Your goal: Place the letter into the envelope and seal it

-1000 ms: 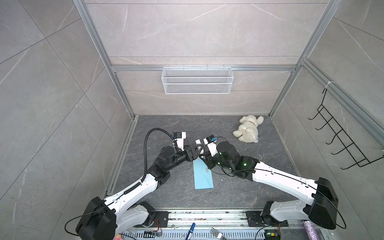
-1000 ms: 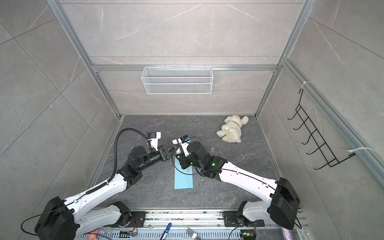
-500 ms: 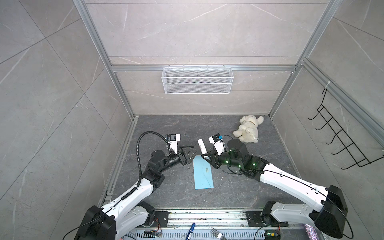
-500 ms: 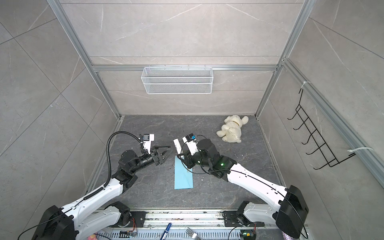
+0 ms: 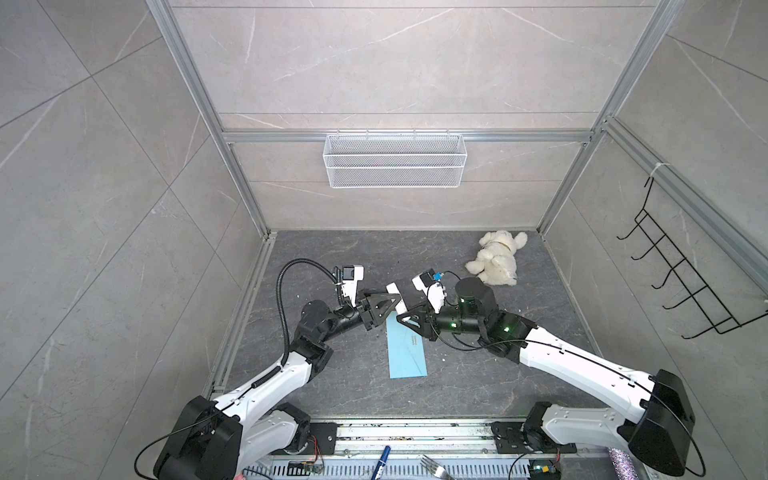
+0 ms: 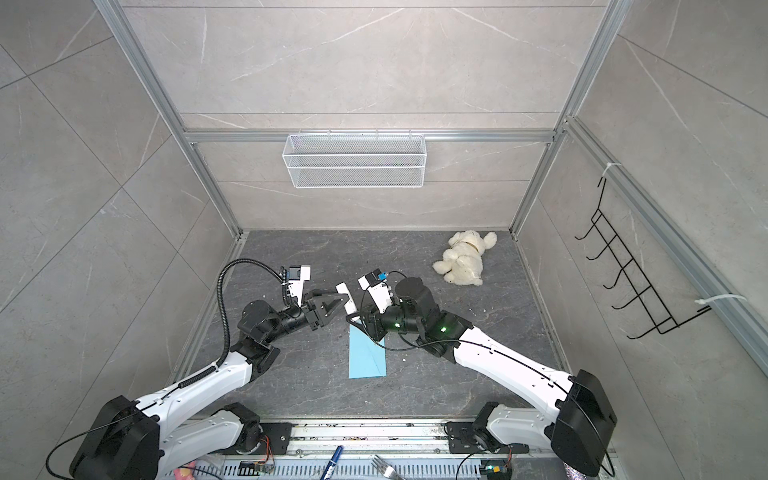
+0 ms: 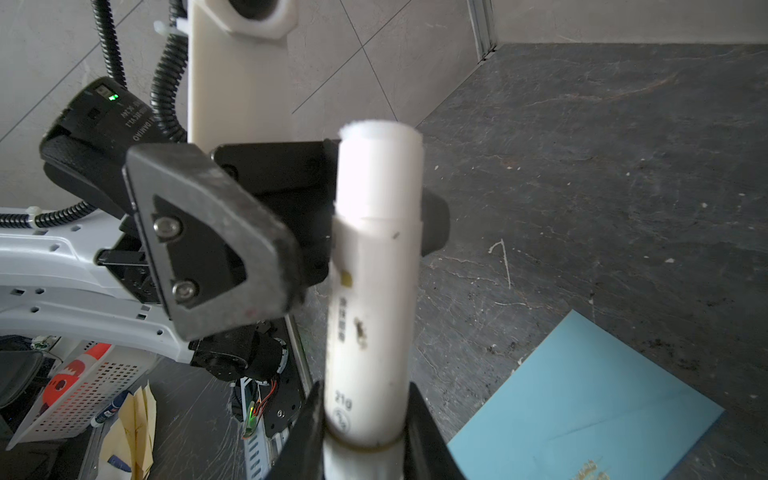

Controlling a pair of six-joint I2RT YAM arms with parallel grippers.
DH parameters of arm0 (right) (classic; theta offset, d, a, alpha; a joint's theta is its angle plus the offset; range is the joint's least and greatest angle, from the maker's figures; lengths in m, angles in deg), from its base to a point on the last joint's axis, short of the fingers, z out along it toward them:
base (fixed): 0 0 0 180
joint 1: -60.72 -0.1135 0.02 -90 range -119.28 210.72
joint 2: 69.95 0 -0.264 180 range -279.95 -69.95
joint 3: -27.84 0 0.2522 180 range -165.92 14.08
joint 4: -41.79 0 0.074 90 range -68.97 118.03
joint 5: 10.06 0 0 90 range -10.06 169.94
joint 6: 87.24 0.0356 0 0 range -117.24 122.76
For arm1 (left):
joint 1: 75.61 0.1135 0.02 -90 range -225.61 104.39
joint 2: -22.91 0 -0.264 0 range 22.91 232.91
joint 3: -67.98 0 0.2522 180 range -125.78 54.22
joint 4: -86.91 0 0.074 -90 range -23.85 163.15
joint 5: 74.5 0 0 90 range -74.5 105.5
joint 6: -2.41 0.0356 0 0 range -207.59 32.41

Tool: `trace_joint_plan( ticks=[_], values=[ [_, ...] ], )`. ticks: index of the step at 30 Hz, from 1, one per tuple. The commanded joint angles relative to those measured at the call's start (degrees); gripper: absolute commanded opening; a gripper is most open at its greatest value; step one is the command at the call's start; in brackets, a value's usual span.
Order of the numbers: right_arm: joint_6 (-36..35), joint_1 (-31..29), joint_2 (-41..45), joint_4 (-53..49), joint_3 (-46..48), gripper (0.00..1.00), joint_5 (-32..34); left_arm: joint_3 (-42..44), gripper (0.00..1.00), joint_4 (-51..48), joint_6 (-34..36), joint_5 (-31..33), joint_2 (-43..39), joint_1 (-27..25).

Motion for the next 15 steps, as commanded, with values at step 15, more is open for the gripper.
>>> trace_joint_plan(
  ticks=[15],
  values=[
    [1.66,0.08,-2.51,3.89,-0.14,0.0,-0.2,-0.31,0.24,7.39,-1.93,-0.2,2.14,0.12]
  ],
)
